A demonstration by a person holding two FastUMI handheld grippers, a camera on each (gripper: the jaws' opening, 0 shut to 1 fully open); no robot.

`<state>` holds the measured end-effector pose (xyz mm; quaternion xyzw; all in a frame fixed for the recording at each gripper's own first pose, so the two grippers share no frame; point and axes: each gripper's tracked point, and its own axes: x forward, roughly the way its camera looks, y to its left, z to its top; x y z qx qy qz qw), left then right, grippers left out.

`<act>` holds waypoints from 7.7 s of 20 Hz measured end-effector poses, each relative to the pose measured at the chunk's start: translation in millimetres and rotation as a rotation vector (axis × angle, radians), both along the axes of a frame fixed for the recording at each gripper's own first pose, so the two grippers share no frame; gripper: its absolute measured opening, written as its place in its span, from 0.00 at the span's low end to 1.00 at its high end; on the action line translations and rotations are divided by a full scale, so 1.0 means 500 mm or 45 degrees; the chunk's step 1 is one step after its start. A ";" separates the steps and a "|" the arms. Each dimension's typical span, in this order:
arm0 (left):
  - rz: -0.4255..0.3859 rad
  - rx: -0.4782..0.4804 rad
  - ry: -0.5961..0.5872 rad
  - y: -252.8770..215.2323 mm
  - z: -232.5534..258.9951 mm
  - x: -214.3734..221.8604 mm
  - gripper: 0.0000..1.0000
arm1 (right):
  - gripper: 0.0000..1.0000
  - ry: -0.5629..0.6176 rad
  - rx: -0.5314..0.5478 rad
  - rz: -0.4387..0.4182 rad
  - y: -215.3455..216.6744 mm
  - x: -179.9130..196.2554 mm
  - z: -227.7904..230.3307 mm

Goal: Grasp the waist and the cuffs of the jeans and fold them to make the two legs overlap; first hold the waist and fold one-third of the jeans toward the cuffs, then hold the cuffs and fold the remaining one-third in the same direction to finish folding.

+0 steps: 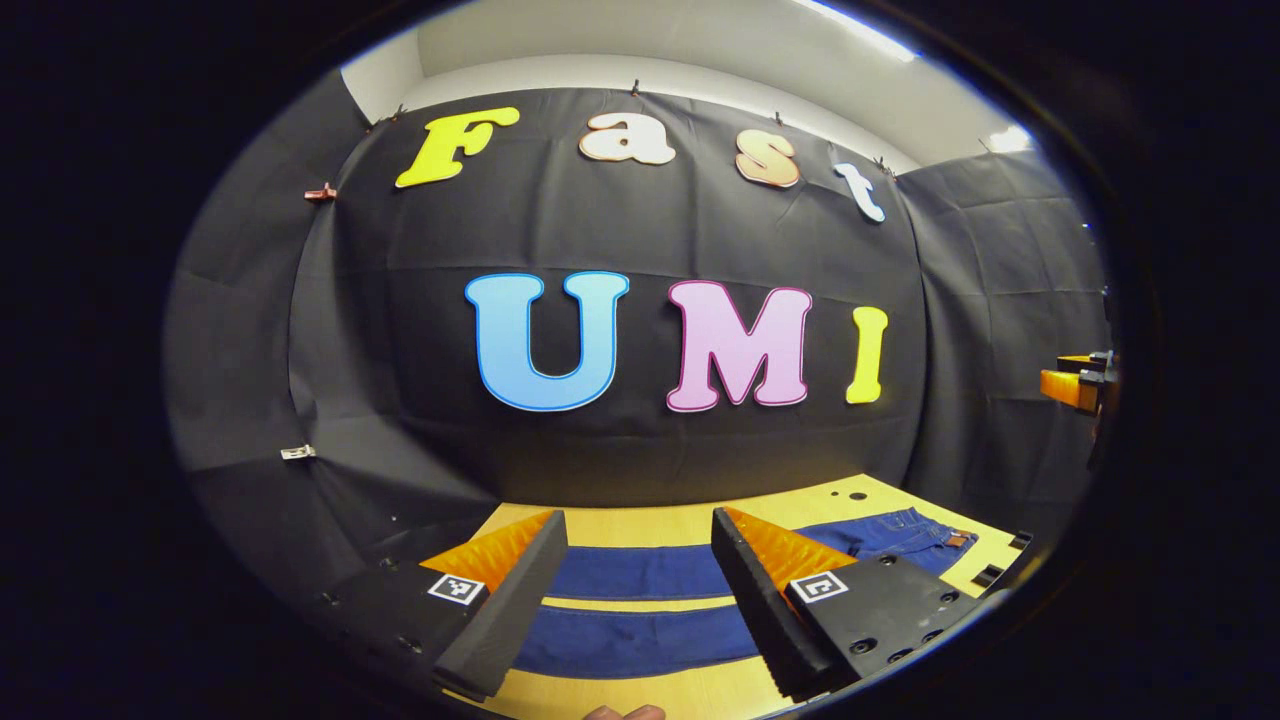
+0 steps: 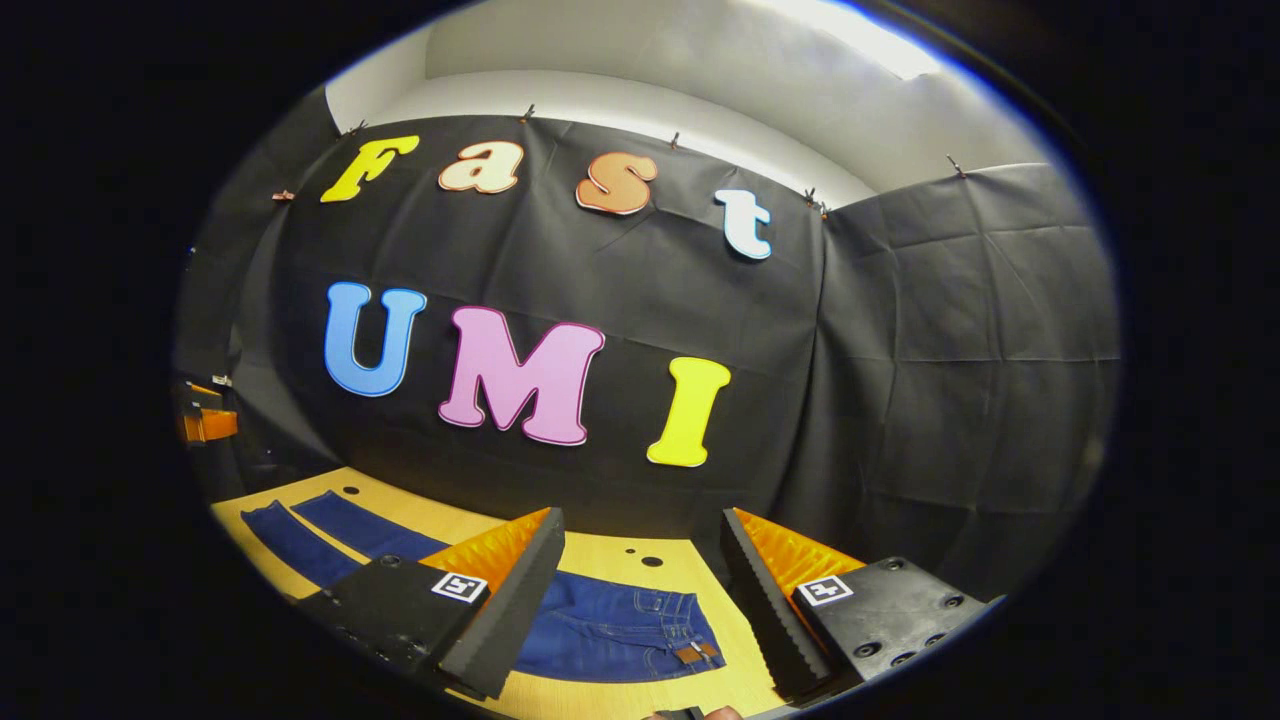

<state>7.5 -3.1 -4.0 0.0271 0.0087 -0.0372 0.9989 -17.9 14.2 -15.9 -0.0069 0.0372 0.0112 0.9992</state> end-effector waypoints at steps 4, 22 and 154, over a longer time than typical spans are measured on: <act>0.055 0.076 0.172 0.099 -0.110 -0.026 0.96 | 0.96 0.026 -0.211 0.023 -0.002 0.002 -0.021; -0.678 1.410 0.713 0.269 -0.599 0.071 0.96 | 0.96 0.493 -0.784 0.503 0.077 0.045 -0.482; 0.005 -0.212 0.631 0.350 -0.378 0.352 0.96 | 0.17 0.770 0.475 0.325 0.711 0.586 -0.273</act>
